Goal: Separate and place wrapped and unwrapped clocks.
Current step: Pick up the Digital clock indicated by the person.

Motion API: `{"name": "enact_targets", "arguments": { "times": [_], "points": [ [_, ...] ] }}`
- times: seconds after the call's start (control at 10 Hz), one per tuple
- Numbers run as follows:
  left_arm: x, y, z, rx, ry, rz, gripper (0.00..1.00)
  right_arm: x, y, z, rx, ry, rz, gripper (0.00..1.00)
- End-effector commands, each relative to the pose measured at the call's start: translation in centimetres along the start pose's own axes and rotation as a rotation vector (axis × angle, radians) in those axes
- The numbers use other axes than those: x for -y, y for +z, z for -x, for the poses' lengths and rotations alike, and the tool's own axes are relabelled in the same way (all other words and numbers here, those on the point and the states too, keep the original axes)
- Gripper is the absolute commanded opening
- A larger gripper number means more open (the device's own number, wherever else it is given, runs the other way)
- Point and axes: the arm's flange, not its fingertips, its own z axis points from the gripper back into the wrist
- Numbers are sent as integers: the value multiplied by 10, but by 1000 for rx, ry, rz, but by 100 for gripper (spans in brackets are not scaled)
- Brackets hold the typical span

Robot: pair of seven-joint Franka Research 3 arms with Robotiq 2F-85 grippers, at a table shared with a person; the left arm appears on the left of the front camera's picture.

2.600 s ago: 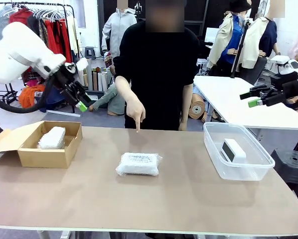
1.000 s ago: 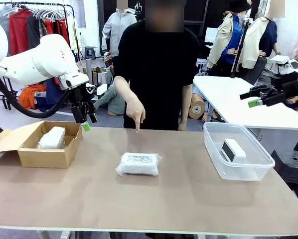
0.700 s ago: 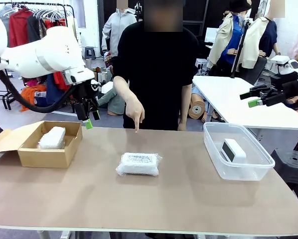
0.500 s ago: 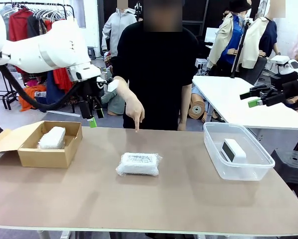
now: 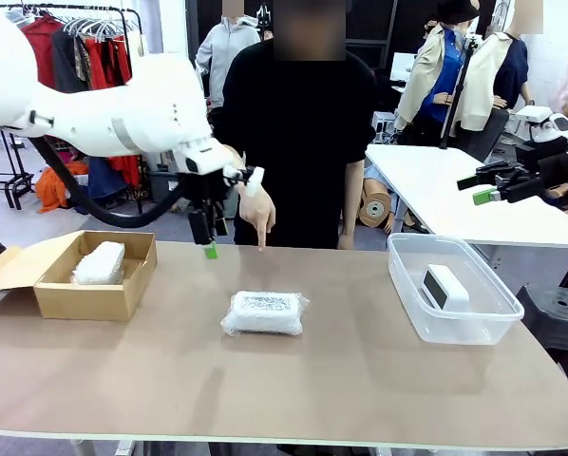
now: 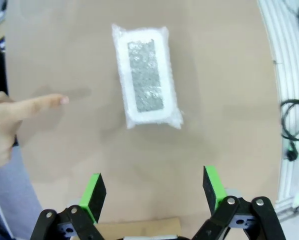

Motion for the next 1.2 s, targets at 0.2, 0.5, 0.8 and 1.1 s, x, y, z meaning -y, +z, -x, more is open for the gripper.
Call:
{"name": "enact_targets", "arguments": {
  "times": [0.2, 0.5, 0.8, 1.1],
  "points": [
    [-12, -55, -29, -90, -53, -65, 100, -1, 0, -2, -4, -2, -1, 100],
    [-32, -94, -46, -100, -111, -58, 100, -1, 0, -2, -4, -2, -1, 100],
    [-35, -75, -32, 15, -50, -37, 100, -1, 0, -2, -4, -2, -1, 100],
    [-35, -104, -44, -75, -106, -50, 100, -1, 0, -2, -4, -2, -1, 100]
  ]
}}
